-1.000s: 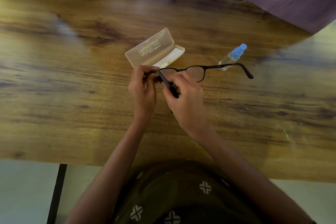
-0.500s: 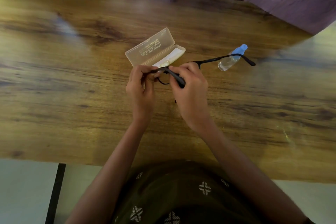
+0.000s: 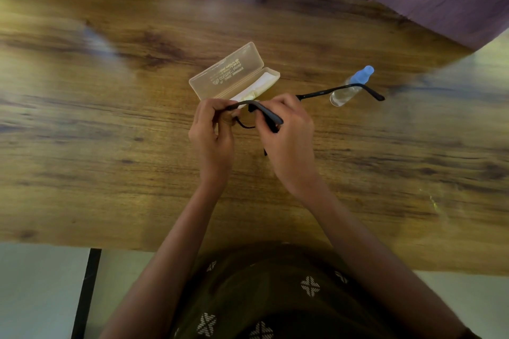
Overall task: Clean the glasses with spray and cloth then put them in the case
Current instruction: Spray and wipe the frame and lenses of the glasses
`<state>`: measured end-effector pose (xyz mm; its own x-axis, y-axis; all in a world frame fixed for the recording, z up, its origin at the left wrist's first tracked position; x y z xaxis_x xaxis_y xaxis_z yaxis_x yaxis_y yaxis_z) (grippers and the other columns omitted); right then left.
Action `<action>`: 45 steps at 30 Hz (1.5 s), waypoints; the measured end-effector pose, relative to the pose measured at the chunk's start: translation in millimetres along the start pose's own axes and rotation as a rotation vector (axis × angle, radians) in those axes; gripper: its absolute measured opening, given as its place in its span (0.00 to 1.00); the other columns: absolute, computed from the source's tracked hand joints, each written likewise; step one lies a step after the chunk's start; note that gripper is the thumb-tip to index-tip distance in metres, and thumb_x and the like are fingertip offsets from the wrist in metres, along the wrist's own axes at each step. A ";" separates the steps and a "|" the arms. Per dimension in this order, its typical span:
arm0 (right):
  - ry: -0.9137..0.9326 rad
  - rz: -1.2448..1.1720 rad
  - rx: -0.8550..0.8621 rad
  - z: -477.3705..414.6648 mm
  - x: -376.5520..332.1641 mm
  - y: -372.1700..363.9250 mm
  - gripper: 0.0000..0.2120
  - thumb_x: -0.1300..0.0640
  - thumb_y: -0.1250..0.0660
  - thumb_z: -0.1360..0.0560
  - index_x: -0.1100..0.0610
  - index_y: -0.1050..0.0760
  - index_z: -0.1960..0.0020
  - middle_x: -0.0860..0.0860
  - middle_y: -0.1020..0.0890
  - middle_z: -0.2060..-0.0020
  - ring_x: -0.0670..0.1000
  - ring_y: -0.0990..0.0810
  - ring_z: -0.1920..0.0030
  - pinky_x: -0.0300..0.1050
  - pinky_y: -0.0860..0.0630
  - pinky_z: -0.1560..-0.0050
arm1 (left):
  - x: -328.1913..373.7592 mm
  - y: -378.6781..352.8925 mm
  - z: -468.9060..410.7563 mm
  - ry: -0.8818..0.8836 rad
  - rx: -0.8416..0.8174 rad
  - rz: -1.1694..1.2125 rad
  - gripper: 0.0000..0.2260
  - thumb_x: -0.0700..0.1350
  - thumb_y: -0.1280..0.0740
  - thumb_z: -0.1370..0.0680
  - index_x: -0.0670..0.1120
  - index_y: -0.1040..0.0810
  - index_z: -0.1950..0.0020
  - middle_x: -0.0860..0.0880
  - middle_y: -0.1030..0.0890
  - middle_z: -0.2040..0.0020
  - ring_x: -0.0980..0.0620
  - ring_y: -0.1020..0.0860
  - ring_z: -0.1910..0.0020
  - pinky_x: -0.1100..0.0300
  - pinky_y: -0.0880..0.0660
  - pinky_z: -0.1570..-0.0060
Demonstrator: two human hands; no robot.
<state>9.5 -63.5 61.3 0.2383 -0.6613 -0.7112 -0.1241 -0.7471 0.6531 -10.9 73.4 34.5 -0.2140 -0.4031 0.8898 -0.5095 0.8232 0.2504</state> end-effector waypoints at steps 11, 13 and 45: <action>0.020 -0.053 -0.045 17.3 -8.7 -5.1 0.07 0.65 0.28 0.26 0.62 0.18 0.48 0.49 0.21 0.57 0.38 0.28 0.61 0.24 0.30 0.59 | -8.1 -0.8 1.0 0.055 0.002 -0.085 0.05 0.31 0.37 0.22 0.38 0.24 0.50 0.46 0.21 0.55 0.48 0.22 0.57 0.50 0.23 0.59; 0.037 -0.064 -0.050 17.7 -11.0 -7.7 0.08 0.65 0.28 0.26 0.62 0.18 0.47 0.50 0.20 0.56 0.37 0.28 0.60 0.23 0.31 0.57 | -6.6 -1.4 0.6 0.058 -0.006 -0.056 0.06 0.33 0.36 0.22 0.42 0.25 0.49 0.48 0.22 0.55 0.49 0.22 0.57 0.54 0.23 0.59; 0.091 0.042 0.089 0.9 -5.3 -0.5 0.06 0.67 0.27 0.27 0.64 0.18 0.50 0.54 0.19 0.58 0.35 0.33 0.56 0.20 0.33 0.58 | -0.4 -6.6 -3.4 0.079 -0.015 -0.026 0.06 0.40 0.38 0.21 0.39 0.24 0.51 0.45 0.20 0.56 0.47 0.21 0.57 0.56 0.23 0.57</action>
<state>7.4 -59.7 64.5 0.3166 -0.6865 -0.6546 -0.2198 -0.7244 0.6534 -4.6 69.4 33.7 -0.1339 -0.3919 0.9102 -0.5015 0.8190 0.2789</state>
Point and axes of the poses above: each hand's wrist, its own z-axis away from the middle knuckle, its own y-axis out of the back of the hand, x = y × z, the point moved 6 cm from there along -z, towards the middle knuckle
